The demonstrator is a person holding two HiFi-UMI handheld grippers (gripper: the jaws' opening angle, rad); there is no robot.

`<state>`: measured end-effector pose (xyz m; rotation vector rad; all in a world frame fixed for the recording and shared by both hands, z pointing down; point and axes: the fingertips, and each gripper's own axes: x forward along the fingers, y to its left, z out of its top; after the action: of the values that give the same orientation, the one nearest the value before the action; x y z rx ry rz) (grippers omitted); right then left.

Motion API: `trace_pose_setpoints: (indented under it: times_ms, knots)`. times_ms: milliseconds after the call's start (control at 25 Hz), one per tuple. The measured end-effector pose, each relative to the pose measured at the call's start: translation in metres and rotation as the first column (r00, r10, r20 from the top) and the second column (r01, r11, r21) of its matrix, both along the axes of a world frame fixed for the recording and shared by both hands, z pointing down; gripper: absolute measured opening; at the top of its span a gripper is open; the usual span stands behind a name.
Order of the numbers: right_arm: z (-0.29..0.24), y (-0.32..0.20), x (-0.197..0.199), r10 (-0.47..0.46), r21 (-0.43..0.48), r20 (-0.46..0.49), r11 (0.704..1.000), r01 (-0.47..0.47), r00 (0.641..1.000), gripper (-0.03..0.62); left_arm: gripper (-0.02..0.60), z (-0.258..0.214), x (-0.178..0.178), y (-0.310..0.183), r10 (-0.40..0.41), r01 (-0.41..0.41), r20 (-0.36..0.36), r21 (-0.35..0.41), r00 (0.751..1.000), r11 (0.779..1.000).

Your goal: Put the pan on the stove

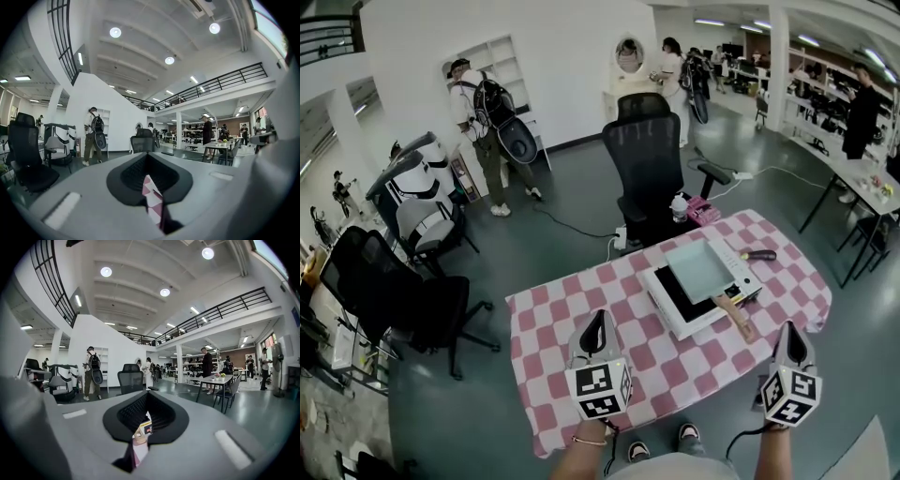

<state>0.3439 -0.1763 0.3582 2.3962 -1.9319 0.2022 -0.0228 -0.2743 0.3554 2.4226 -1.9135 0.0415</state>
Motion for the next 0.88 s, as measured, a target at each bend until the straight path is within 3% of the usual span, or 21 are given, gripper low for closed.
trace_pose_setpoints:
  times_ms: [880]
  knots:
    - [0.006, -0.021, 0.028, -0.036, -0.01, 0.022, 0.999, 0.037, 0.999, 0.009, -0.002, 0.018, 0.027, -0.012, -0.022, 0.021, -0.001, -0.065, 1.0, 0.998]
